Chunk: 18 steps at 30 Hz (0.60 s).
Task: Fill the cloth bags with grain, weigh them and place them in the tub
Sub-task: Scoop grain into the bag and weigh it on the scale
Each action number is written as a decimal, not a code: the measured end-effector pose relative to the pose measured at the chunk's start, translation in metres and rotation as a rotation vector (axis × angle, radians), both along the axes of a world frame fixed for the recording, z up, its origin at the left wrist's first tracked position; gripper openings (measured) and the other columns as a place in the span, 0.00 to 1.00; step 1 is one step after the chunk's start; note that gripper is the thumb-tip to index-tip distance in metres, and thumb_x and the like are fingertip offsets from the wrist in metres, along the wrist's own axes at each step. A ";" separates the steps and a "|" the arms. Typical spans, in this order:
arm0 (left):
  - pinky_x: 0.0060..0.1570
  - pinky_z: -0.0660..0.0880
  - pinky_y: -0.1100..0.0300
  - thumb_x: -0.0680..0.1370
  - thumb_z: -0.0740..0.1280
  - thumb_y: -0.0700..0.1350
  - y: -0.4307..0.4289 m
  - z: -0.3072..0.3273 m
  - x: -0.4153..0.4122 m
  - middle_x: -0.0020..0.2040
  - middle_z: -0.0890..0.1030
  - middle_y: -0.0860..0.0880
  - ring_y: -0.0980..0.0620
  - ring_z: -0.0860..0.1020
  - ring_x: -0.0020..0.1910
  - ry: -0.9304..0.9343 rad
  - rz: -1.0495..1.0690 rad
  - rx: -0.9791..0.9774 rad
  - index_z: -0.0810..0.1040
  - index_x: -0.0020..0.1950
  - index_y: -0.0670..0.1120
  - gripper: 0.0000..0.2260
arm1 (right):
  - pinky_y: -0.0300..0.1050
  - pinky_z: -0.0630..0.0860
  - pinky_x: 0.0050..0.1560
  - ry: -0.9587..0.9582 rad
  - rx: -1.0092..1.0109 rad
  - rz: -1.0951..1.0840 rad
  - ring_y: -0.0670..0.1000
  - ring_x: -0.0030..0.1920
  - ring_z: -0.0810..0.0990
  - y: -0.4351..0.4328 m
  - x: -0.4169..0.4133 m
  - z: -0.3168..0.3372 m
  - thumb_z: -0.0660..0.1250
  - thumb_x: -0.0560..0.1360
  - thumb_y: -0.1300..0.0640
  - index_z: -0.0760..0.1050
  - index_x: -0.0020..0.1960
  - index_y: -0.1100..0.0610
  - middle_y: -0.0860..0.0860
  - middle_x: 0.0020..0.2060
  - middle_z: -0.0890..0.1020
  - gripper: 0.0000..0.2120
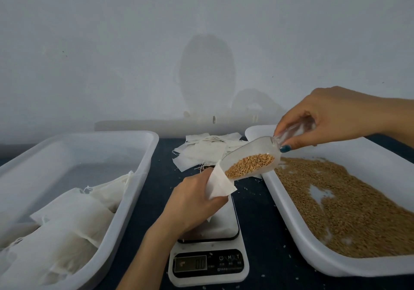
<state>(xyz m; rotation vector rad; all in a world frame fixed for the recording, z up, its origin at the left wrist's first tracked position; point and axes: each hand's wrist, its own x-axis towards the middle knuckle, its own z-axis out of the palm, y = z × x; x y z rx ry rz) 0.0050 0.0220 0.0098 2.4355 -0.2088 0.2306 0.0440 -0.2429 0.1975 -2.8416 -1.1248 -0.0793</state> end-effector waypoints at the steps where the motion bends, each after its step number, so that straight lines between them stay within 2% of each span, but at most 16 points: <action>1: 0.52 0.80 0.50 0.69 0.65 0.62 0.000 0.000 0.000 0.54 0.81 0.57 0.55 0.80 0.51 0.000 -0.006 -0.008 0.71 0.64 0.58 0.24 | 0.36 0.67 0.36 -0.009 -0.013 0.012 0.35 0.36 0.80 0.002 0.001 0.001 0.60 0.61 0.23 0.77 0.50 0.27 0.32 0.40 0.84 0.22; 6: 0.53 0.80 0.48 0.70 0.65 0.62 -0.001 -0.002 0.000 0.57 0.80 0.57 0.54 0.80 0.52 -0.010 -0.008 -0.044 0.69 0.67 0.58 0.26 | 0.37 0.67 0.36 -0.011 -0.026 0.047 0.35 0.33 0.80 0.011 0.002 0.005 0.59 0.60 0.22 0.76 0.49 0.27 0.28 0.35 0.81 0.21; 10: 0.52 0.81 0.50 0.69 0.65 0.63 0.000 -0.005 0.002 0.56 0.80 0.58 0.56 0.80 0.51 -0.021 -0.024 -0.051 0.69 0.66 0.59 0.26 | 0.37 0.68 0.37 -0.012 -0.042 0.066 0.34 0.32 0.80 0.014 0.005 0.007 0.58 0.60 0.21 0.77 0.50 0.28 0.30 0.37 0.82 0.24; 13: 0.51 0.81 0.57 0.70 0.65 0.64 0.001 -0.009 0.005 0.53 0.79 0.62 0.60 0.79 0.50 -0.018 -0.052 -0.072 0.68 0.68 0.59 0.27 | 0.37 0.67 0.36 -0.031 -0.065 0.087 0.32 0.33 0.79 0.016 0.007 0.011 0.58 0.60 0.21 0.77 0.49 0.28 0.30 0.35 0.82 0.23; 16: 0.46 0.75 0.68 0.71 0.67 0.63 0.001 -0.012 0.007 0.52 0.75 0.66 0.63 0.77 0.49 -0.004 -0.077 -0.096 0.66 0.69 0.60 0.27 | 0.36 0.66 0.34 -0.039 -0.100 0.112 0.33 0.30 0.79 0.023 0.005 0.016 0.60 0.61 0.22 0.79 0.48 0.29 0.23 0.33 0.78 0.21; 18: 0.43 0.72 0.72 0.70 0.66 0.64 0.001 -0.012 0.007 0.51 0.73 0.67 0.64 0.76 0.47 -0.006 -0.087 -0.107 0.64 0.67 0.62 0.26 | 0.35 0.65 0.32 -0.072 -0.124 0.129 0.32 0.30 0.78 0.028 0.005 0.020 0.61 0.61 0.21 0.79 0.47 0.29 0.22 0.31 0.76 0.22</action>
